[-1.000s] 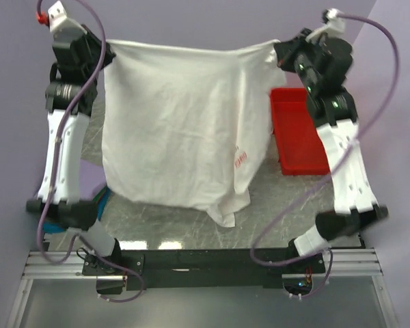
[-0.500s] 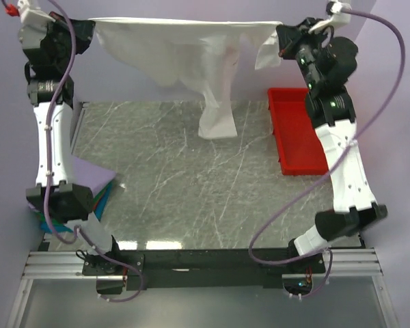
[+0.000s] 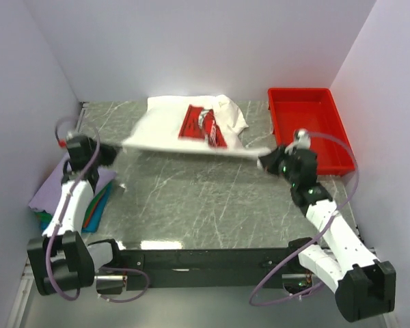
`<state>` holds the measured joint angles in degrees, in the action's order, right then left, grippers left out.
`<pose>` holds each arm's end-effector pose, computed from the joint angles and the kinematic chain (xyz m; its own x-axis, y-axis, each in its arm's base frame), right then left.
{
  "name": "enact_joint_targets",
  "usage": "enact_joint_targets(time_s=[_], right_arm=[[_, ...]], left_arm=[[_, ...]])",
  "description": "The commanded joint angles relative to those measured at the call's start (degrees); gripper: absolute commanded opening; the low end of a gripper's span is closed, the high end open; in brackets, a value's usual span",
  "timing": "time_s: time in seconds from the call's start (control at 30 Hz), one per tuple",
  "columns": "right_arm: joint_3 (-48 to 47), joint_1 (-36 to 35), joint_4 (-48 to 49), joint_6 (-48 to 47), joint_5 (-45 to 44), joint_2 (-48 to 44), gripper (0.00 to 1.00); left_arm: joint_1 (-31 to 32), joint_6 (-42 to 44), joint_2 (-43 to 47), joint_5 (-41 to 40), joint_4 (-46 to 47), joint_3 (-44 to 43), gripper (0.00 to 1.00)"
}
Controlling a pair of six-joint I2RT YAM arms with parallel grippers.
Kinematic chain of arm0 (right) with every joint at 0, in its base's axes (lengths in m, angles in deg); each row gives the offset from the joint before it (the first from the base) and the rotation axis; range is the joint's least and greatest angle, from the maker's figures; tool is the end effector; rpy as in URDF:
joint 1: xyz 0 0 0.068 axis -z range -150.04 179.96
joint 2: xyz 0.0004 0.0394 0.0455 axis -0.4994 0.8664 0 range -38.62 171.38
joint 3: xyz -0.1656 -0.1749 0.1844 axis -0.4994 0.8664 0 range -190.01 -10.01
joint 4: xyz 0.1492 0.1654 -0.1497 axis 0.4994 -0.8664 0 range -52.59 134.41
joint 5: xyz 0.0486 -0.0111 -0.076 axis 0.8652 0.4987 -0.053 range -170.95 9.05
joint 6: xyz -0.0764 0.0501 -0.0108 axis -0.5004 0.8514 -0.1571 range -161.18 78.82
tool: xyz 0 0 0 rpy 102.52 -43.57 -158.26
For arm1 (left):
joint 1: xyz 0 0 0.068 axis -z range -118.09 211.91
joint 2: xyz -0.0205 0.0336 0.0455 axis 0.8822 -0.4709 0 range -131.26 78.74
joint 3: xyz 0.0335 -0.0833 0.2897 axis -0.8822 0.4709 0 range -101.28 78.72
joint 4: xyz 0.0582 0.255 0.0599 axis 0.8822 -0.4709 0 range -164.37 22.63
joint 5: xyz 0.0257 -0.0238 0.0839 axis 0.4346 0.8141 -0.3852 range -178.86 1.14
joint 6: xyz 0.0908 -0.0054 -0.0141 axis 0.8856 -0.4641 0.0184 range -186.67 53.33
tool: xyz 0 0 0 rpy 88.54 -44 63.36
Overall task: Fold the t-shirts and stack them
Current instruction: Flatten the tshirt out
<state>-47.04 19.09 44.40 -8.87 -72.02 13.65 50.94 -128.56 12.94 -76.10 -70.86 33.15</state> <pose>0.2417 0.0595 0.2979 -0.3965 0.4616 -0.7936 -0.1437 0.8226 0.5502 0.2960 0.0387 0.2898 -0.1975 -0.9146 -0.3529 -0.3422 0.4017 -0.8494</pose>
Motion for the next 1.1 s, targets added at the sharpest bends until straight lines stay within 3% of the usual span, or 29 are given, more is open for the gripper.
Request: enact_joint_targets(time_s=[0.0,0.17,0.27,0.37,0.47,0.67,0.8,1.07], right_arm=[[11.76,1.3,0.72,5.82,0.72,-4.46,0.26],[23.49,-1.07,1.33,9.87,6.89,-9.1,0.39],[24.03,-3.36,-3.49,10.75,3.21,-14.11,0.46],[20.79,-3.8,-5.7,9.53,-2.23,-15.54,0.51],[13.32,-3.72,-4.92,6.36,-6.11,-9.4,0.54],[-8.35,-4.41,-0.61,1.53,-7.34,17.13,0.55],[-21.02,-5.21,-8.48,-2.69,-9.97,34.87,0.54],[-20.28,-7.23,-10.97,-2.96,-13.5,42.03,0.57]], left_arm=[[-2.31,-3.06,9.18,-11.25,-1.87,11.67,0.01],[-2.66,-2.62,21.38,-17.12,-6.52,22.16,0.01],[-2.66,-2.8,27.1,-19.95,-9.95,24.11,0.02],[-2.57,-2.62,28.62,-17.77,-8.91,25.52,0.02],[-2.66,-1.84,26.96,-18.29,-10.4,24.82,0.01],[-2.57,-0.25,27.39,-16.8,-11.45,23.5,0.01],[-2.57,0.45,27.39,-15.57,-11.98,23.59,0.02],[-2.57,0.54,27.92,-13.28,-12.07,23.85,0.02]])
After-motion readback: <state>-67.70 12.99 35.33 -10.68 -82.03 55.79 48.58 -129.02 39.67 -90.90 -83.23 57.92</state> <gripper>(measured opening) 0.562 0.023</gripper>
